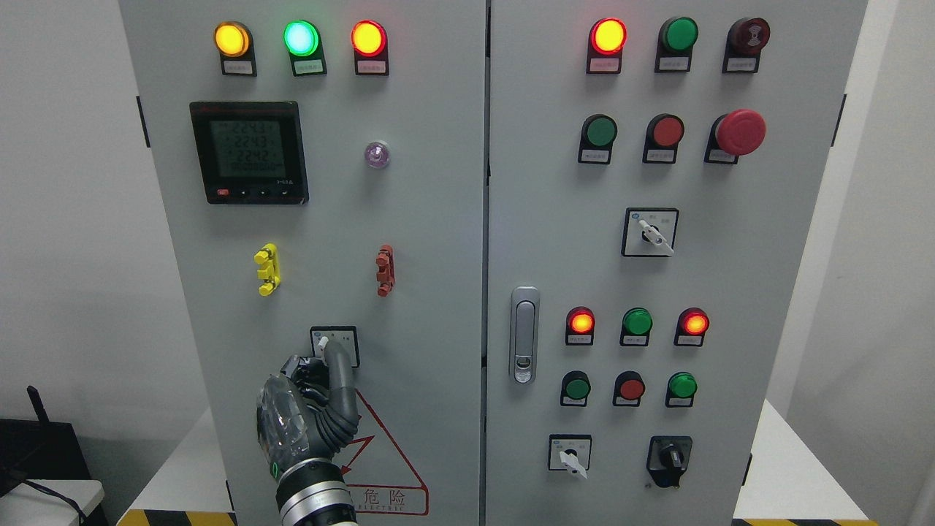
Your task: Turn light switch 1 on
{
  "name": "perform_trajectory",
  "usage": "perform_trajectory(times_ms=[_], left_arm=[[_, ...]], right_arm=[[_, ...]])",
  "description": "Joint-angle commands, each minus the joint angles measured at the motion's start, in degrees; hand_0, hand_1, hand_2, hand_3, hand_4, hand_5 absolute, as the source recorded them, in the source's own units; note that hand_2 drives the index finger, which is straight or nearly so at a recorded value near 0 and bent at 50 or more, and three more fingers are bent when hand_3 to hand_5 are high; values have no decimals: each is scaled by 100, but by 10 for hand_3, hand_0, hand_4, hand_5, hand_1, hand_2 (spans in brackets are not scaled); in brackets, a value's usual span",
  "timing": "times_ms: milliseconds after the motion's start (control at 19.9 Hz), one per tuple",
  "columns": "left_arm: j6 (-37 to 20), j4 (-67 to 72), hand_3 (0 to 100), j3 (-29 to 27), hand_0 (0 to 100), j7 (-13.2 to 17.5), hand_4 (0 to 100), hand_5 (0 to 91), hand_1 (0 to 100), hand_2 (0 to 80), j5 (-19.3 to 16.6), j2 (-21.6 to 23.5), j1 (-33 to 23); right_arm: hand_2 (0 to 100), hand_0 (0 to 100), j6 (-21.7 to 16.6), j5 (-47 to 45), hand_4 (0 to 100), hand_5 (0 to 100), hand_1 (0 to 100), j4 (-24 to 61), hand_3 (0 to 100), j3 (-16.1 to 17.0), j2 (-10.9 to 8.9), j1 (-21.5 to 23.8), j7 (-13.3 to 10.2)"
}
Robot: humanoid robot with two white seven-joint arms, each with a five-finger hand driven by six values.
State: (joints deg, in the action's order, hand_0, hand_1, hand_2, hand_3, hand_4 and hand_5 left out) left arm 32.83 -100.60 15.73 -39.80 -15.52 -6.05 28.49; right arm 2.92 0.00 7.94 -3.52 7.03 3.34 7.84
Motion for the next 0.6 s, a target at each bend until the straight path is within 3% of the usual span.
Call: perform_trajectory(times_ms=[0, 351, 552], left_arm=[[-5, 5, 794, 0, 706, 8, 853, 768, 168, 624, 84, 7, -2], [-5, 5, 795, 0, 745, 17, 851, 763, 94, 626, 84, -2, -2], [-14, 5, 794, 0, 676, 17, 851, 758, 68, 626, 93, 7, -2]], right_arm=[[0, 120, -2, -97, 0, 0, 389, -3, 0, 0, 0, 0, -2], [0, 120, -2, -97, 0, 0, 389, 5, 0, 0, 0, 0, -2], [0, 120, -2, -105, 0, 0, 389, -3, 0, 0, 0, 0, -2]])
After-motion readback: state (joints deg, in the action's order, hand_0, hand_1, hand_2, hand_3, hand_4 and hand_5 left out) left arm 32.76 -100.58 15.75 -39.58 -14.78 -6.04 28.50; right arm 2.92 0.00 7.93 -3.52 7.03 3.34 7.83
